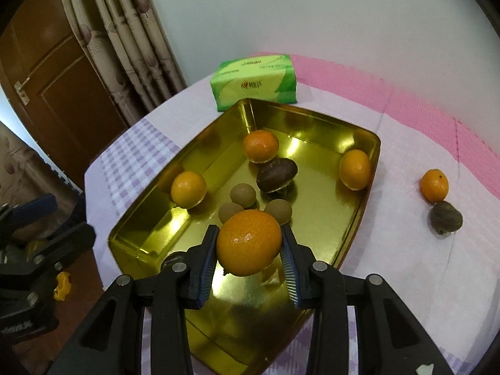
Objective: Organize fruits
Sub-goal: 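Carry the yellow orange over the tin and open the right gripper, then move both open grippers toward the mandarin and passion fruit on the cloth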
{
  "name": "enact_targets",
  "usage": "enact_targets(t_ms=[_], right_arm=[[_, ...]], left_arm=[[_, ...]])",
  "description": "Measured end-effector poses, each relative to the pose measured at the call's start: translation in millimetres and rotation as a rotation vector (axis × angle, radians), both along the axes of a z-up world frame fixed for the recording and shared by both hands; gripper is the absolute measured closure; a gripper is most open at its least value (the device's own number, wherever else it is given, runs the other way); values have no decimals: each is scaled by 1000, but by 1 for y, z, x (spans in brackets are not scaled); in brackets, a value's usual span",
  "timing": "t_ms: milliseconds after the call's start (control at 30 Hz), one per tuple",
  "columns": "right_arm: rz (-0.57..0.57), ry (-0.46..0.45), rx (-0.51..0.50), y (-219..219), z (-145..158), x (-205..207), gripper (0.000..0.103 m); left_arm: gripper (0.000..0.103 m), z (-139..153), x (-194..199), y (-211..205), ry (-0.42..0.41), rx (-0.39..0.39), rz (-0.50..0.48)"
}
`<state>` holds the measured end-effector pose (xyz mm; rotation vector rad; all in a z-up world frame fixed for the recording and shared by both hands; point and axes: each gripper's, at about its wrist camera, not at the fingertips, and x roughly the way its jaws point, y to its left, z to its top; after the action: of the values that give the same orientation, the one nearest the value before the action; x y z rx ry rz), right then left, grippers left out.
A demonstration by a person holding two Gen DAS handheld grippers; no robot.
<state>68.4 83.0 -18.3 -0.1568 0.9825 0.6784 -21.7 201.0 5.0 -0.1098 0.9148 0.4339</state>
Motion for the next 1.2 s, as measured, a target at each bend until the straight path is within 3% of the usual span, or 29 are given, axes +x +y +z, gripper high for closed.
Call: enact_targets(t_ms=[400, 733, 1000, 1200], right_arm=[[-15, 5, -6, 4, -5, 3, 67], [-35, -53, 51, -6, 18, 0, 66], [-164, -106, 113, -60, 34, -8, 63], [-322, -104, 48, -127, 14, -6, 60]], left_arm=[[19, -1, 3, -1, 11, -7, -5], [17, -4, 3, -3, 23, -2, -14], [17, -5, 4, -4, 29, 4, -20], [17, -6, 4, -8, 38, 17, -27]])
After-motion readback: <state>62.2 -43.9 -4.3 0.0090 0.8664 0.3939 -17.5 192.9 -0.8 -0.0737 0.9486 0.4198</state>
